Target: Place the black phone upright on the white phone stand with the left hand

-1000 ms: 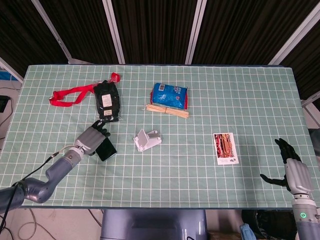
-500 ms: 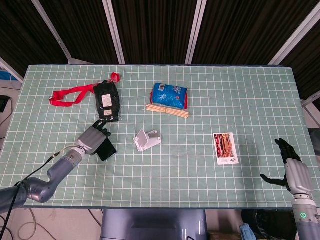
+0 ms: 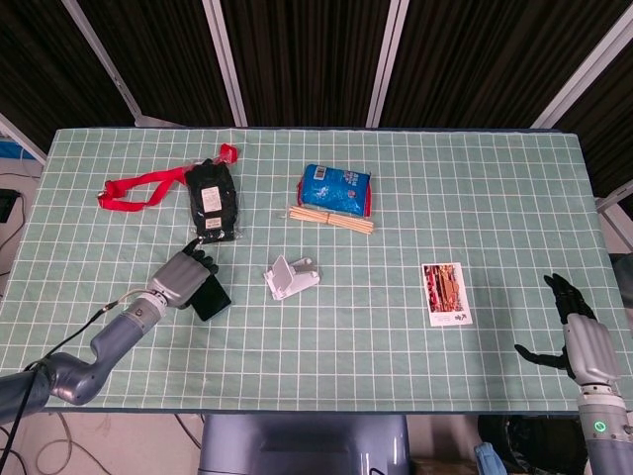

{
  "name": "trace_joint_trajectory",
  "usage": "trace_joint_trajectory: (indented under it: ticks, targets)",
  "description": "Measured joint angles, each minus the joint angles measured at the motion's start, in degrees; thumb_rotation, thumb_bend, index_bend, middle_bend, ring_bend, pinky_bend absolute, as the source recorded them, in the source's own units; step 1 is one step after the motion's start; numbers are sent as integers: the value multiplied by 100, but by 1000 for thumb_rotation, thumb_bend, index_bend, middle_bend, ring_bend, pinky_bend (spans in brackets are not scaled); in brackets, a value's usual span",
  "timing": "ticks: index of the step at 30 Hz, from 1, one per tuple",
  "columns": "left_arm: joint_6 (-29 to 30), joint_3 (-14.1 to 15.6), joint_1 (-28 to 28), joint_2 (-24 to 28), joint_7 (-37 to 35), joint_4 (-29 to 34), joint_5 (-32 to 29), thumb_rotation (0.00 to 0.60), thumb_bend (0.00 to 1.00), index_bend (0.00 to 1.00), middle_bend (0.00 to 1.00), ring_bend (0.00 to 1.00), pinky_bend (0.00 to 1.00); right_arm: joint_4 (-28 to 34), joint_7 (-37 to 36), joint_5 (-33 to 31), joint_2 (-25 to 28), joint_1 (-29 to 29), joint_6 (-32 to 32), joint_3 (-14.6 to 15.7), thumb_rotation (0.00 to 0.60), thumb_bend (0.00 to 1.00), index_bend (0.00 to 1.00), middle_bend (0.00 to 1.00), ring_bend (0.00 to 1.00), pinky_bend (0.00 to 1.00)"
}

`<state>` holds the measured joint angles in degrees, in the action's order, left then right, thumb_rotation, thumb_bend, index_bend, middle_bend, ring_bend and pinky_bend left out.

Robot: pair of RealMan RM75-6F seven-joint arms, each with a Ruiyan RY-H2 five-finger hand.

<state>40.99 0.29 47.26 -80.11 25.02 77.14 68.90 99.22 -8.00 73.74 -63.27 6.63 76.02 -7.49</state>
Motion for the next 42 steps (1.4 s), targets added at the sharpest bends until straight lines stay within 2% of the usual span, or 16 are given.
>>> trace_joint_trajectory:
  ticks: [12,19,24,32,42]
  targets:
    - [320,-115,-50,255,-59,381,74,600,526,622,671,177,9,4,-34,23,10,-11,7,8,600,118,0,0,0,154]
    - [753,-342,-157,307,-122,735,-85,600,526,625,675,188,7,7,-71,24,16,-18,11,6,600,117,0,0,0,154]
    - [1278,-659,-346,160,-309,1137,-479,600,526,625,675,188,8,10,-88,19,20,-16,-3,5,600,117,0,0,0,154]
    - [1533,-913,-416,-41,-280,1615,-1011,600,526,623,677,189,7,17,-122,16,34,-20,-14,6,600,118,0,0,0,154]
    - [2241,-1580,-524,-875,-682,2007,-1937,600,512,616,675,189,4,26,-154,13,43,-24,-21,7,600,118,0,0,0,154]
